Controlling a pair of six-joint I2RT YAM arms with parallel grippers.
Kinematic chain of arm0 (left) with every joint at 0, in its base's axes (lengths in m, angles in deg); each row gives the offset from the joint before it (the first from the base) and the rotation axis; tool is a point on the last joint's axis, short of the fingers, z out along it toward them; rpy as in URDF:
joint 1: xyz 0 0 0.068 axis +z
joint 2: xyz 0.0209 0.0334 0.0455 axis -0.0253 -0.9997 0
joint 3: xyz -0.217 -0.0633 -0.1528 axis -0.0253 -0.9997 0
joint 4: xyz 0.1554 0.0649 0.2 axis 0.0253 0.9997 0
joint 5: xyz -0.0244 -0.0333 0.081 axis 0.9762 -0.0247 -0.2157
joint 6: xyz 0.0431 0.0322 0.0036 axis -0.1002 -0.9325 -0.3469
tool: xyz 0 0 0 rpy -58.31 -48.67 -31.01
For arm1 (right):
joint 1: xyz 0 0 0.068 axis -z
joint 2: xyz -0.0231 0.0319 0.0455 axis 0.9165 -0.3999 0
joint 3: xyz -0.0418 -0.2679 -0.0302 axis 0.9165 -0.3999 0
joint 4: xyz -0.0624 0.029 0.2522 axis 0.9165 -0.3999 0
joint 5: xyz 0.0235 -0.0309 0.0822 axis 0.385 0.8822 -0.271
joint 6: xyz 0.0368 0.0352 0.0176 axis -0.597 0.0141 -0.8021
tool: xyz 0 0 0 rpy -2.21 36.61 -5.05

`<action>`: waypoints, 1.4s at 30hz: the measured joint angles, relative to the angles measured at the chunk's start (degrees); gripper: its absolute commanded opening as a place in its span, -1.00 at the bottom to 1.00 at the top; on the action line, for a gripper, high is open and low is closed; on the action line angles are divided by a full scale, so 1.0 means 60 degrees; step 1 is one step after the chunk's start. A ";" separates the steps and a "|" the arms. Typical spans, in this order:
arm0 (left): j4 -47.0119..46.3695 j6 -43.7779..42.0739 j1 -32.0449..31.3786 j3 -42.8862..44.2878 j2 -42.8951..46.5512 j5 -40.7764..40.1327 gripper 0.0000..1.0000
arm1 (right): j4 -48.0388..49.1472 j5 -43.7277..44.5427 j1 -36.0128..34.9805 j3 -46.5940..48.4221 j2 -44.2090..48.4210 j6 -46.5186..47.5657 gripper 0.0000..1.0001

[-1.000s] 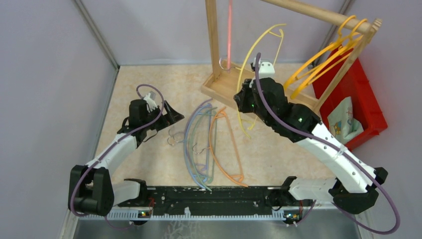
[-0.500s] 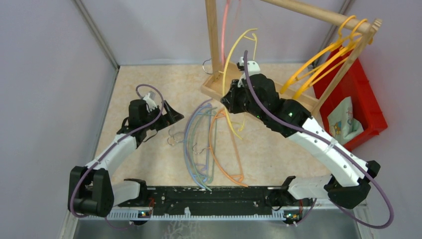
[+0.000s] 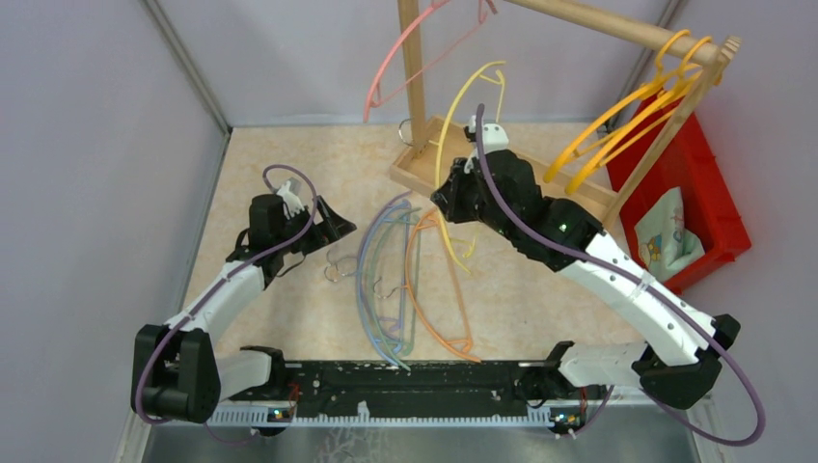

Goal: Organize the hangers

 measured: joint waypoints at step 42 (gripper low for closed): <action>0.0357 -0.0317 0.0127 0.0022 0.0408 -0.0412 0.99 | 0.7125 -0.0423 0.4000 0.2237 -0.3763 -0.2262 -1.00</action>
